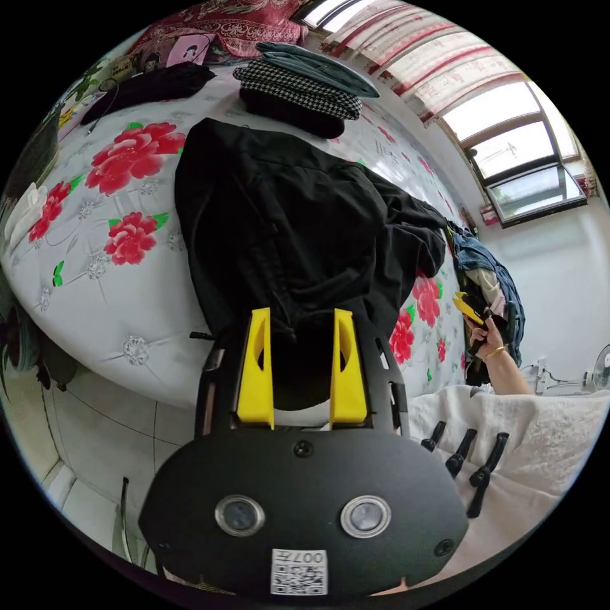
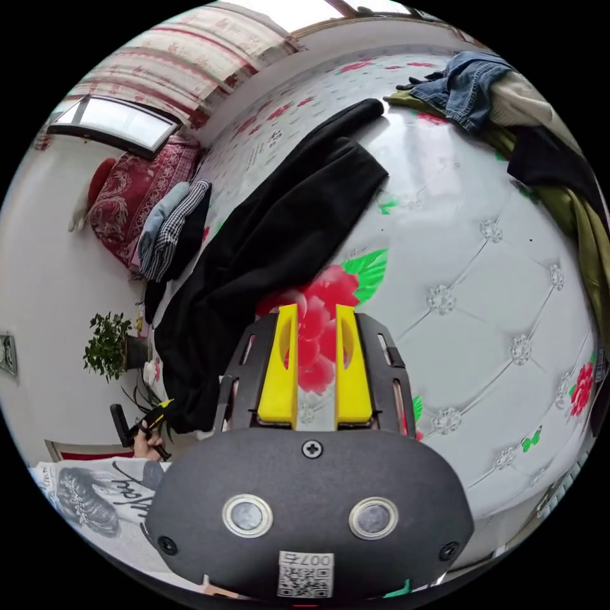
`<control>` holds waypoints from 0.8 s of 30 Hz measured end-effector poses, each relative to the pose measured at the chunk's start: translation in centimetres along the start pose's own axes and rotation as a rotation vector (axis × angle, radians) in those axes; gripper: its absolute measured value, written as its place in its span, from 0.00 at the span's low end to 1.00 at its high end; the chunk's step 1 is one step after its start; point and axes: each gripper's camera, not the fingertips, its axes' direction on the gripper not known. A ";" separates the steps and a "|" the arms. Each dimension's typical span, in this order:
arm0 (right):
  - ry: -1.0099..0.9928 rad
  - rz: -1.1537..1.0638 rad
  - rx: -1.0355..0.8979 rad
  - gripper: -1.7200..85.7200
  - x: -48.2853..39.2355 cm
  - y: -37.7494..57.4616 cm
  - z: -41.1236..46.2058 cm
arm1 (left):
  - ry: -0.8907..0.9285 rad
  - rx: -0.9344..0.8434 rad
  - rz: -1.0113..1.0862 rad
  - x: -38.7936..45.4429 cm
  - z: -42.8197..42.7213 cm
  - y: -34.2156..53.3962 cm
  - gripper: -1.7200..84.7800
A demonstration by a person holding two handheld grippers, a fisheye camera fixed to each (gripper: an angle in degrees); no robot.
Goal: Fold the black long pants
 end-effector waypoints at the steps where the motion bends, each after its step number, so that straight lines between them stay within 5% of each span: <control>1: 0.010 0.021 0.009 0.08 0.6 -1.9 0.0 | -0.009 0.016 0.006 0.8 -0.7 0.1 0.16; 7: -0.010 0.188 0.037 0.10 3.9 -9.7 2.0 | 0.075 0.001 -0.015 3.1 -3.0 2.1 0.18; 11: 0.032 0.244 0.093 0.09 4.3 -12.0 3.6 | -0.022 -0.048 0.007 5.3 -1.3 2.7 0.17; 17: -0.032 0.212 0.049 0.03 3.0 -14.5 4.4 | -0.036 -0.172 0.044 6.2 4.3 -1.2 0.06; 20: -0.265 0.203 0.198 0.02 3.6 -13.2 -1.7 | 0.046 -0.069 0.039 4.6 0.0 -2.7 0.04; 24: -0.330 0.069 0.362 0.02 2.0 -8.1 -11.8 | 0.245 0.212 0.011 0.2 -11.8 -2.9 0.03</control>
